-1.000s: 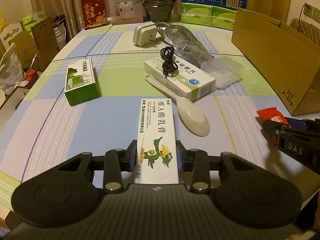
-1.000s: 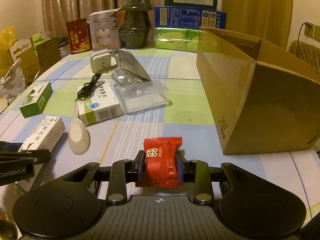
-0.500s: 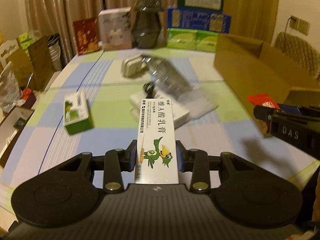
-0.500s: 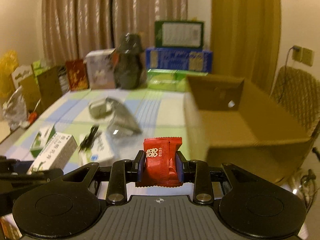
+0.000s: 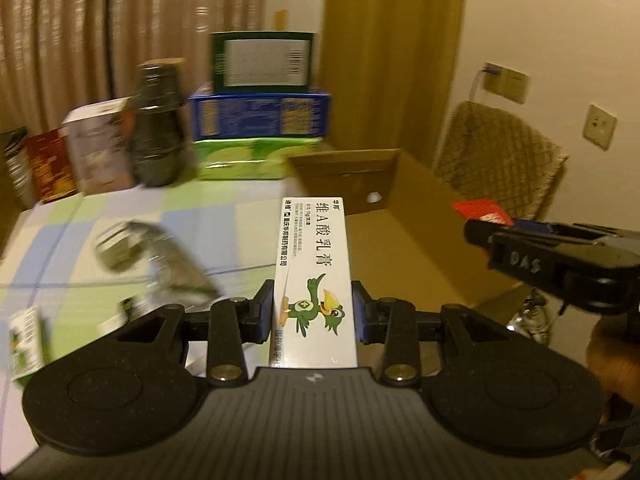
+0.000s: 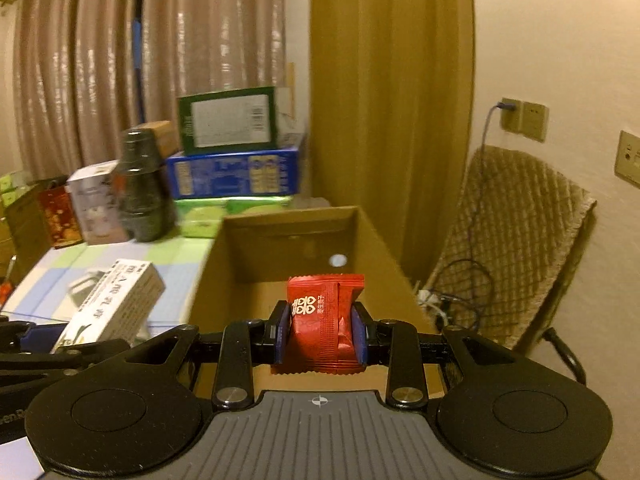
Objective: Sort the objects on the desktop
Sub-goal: 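Carry the candy packet and ointment box into the cardboard box and release both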
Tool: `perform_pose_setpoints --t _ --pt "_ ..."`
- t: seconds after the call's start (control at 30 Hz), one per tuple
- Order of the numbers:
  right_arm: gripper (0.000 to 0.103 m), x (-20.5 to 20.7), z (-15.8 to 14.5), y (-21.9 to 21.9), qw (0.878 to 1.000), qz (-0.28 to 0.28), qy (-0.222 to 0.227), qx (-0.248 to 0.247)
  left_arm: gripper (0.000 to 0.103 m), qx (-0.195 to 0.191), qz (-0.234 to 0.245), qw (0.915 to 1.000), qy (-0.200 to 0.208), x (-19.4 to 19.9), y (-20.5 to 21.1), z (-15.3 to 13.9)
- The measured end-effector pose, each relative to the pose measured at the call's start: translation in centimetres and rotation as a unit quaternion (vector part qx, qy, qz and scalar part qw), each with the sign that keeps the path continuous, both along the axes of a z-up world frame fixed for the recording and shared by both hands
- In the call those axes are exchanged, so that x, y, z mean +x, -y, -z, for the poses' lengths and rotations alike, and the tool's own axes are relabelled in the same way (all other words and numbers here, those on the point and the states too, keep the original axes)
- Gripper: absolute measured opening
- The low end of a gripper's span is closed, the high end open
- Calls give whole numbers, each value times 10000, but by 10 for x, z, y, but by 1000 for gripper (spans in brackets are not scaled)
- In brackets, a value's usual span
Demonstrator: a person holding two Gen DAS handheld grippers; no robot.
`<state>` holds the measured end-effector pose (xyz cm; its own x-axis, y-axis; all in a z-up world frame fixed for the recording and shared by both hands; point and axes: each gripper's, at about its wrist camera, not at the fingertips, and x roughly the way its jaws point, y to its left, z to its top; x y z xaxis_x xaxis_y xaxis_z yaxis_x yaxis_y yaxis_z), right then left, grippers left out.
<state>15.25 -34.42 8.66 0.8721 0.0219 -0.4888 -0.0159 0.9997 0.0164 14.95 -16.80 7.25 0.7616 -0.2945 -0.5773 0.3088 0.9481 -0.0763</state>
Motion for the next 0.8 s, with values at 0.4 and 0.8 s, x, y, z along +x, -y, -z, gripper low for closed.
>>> perform_pose_setpoints --t 0.4,0.8 --pt "29 34 27 32 9991 160 -232 326 33 -191 519 9980 -308 57 66 24" --pt "50 24 12 32 9976 245 -60 649 48 -259 60 9996 -68 63 18 11"
